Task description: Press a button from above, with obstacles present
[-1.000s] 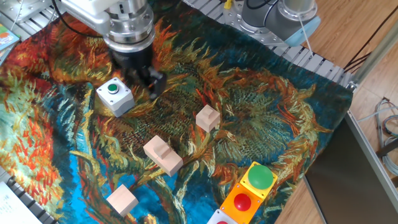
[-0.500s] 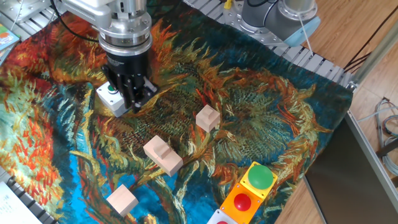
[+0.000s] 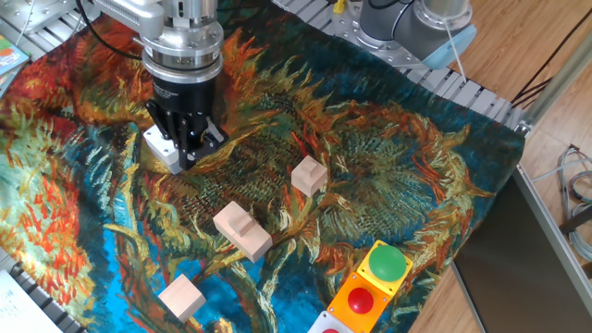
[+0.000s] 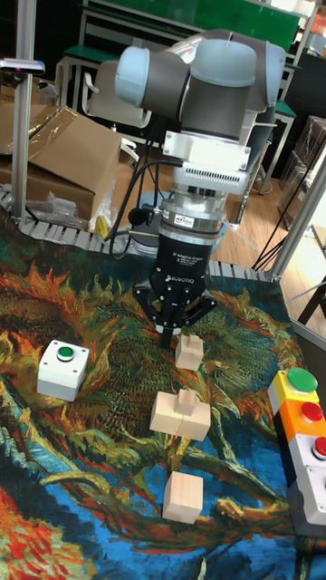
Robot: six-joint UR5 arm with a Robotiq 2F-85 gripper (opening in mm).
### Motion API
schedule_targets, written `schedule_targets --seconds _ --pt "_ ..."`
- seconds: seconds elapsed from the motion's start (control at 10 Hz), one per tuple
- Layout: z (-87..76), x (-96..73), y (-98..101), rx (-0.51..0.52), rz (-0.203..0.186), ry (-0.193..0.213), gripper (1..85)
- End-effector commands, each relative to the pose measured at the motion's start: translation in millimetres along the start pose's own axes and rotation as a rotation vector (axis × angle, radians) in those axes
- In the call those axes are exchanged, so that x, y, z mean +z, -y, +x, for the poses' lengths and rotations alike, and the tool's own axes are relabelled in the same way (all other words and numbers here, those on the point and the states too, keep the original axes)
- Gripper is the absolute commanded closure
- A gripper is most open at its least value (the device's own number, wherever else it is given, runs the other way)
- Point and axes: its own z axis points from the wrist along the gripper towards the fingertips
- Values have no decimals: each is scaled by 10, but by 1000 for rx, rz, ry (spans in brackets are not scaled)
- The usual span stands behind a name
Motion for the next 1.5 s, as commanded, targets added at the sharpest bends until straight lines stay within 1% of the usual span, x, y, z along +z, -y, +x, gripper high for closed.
schedule_targets --seconds 0.0,0.1,0.2,0.3,0.4,0.5,0.6,0.7,0.8,0.9,1.0,1.1,1.2,1.3,1.4 --pt "26 -14 -31 -66 -16 -10 843" --pt "39 -14 3 -87 -3 -16 843" --pt "42 -16 111 -149 38 -20 843" --pt "95 -17 122 -188 40 -41 843" --pt "115 -17 95 -214 28 -48 807" --pt "133 -17 -10 -190 -12 -51 743" --pt "124 -16 -21 -182 -16 -47 697" --pt "125 -17 -25 -200 -18 -47 637" --pt "138 -20 -122 -202 -56 -49 513" --pt "154 -21 -126 -213 -58 -54 490" --pt "179 -22 -111 -228 -54 -64 447" --pt "187 -23 -111 -251 -55 -67 370" --pt "206 -26 -147 -250 -70 -72 247" --pt "225 -30 -179 -259 -83 -77 183" --pt "228 -31 -194 -273 -90 -77 150"
